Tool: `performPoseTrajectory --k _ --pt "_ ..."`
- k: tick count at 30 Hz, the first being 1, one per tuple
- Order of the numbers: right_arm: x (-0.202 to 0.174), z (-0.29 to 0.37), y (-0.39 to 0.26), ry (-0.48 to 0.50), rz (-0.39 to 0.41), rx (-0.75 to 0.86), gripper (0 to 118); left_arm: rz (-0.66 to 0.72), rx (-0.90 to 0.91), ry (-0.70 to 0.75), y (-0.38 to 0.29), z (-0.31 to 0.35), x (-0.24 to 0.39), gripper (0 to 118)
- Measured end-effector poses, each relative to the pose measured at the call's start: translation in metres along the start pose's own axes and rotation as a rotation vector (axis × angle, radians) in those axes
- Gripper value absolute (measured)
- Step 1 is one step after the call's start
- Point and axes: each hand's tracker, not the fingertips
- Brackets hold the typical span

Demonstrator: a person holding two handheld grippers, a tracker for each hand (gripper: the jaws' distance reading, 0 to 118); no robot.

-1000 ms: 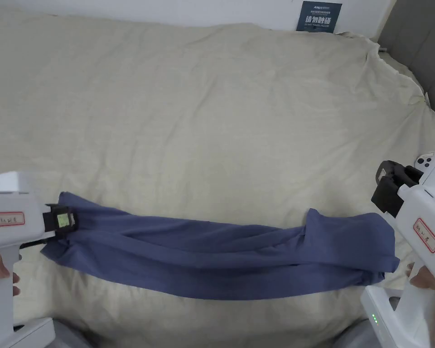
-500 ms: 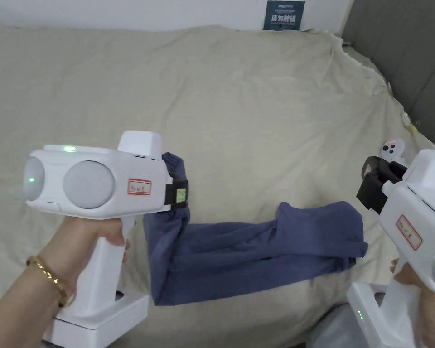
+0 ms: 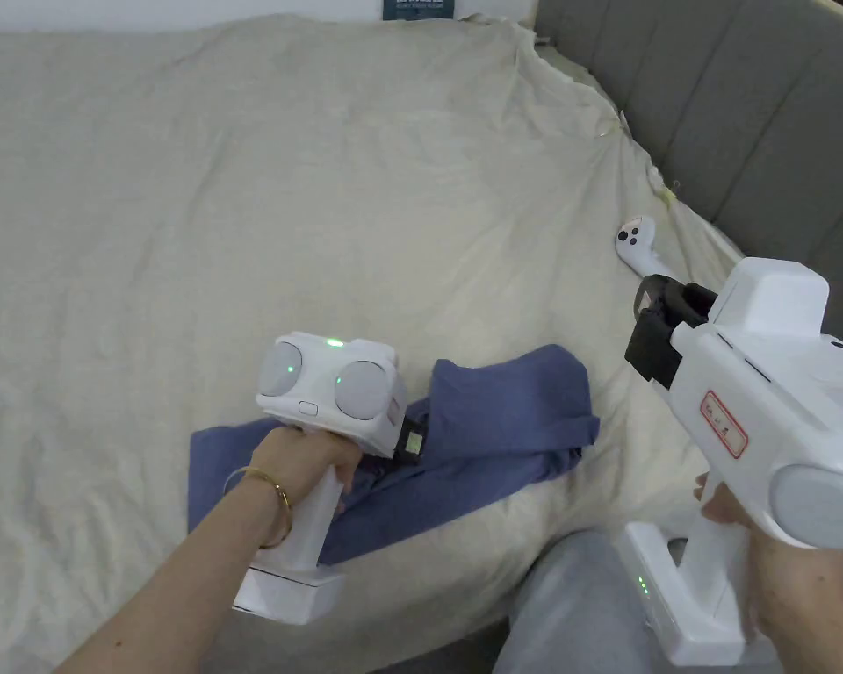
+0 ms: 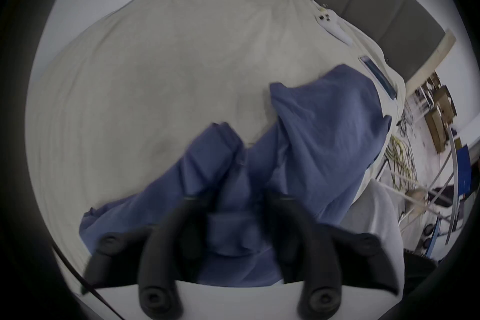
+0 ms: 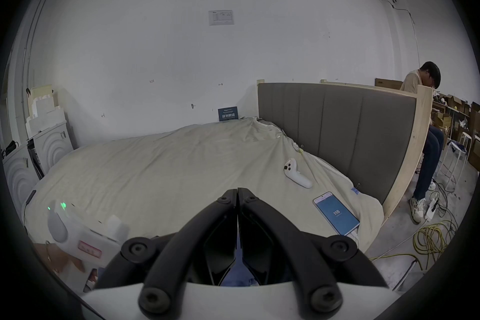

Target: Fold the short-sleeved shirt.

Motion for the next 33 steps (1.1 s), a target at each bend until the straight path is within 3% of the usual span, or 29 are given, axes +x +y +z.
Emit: performPoseTrajectory --k 1,5,11,13,15,16,17,20,22,30,33 --pt "0.0 0.0 0.0 -0.001 0.0 -0.002 0 0.0 0.001 -0.029 0.001 0.003 0.001 62" --pt "-0.001 -0.001 0.001 0.005 0.011 -0.006 0 0.095 0.004 -0.125 0.016 0.031 -0.01 91" --pt "-0.01 0.002 0.005 0.032 0.025 0.007 0 0.193 0.332 -0.117 0.02 0.103 -0.049 111" --pt "-0.014 0.003 0.005 0.037 0.028 0.009 0 0.166 0.388 -0.058 0.01 0.116 -0.056 109" --pt "-0.015 0.004 0.003 0.047 0.029 0.009 0 0.118 0.402 0.026 -0.007 0.114 -0.06 84" --pt "-0.016 0.004 0.003 0.05 0.03 0.007 0 0.111 0.413 0.082 -0.016 0.109 -0.06 60" --pt "-0.017 0.003 0.002 0.055 0.03 0.002 0 0.11 0.4 0.129 -0.026 0.102 -0.06 27" --pt "-0.018 0.001 -0.001 0.059 0.03 -0.006 0 0.187 0.331 0.146 -0.048 0.079 -0.064 0" --pt "-0.018 0.001 -0.002 0.061 0.025 -0.012 0 0.23 0.295 0.087 -0.059 0.061 -0.065 0" --pt "-0.007 0.002 -0.005 0.039 0.01 -0.03 0 0.1 0.278 0.089 -0.084 0.024 -0.004 0" --pt "-0.001 0.005 -0.006 0.031 -0.001 -0.033 0 -0.062 0.268 0.147 -0.088 0.013 0.027 0"
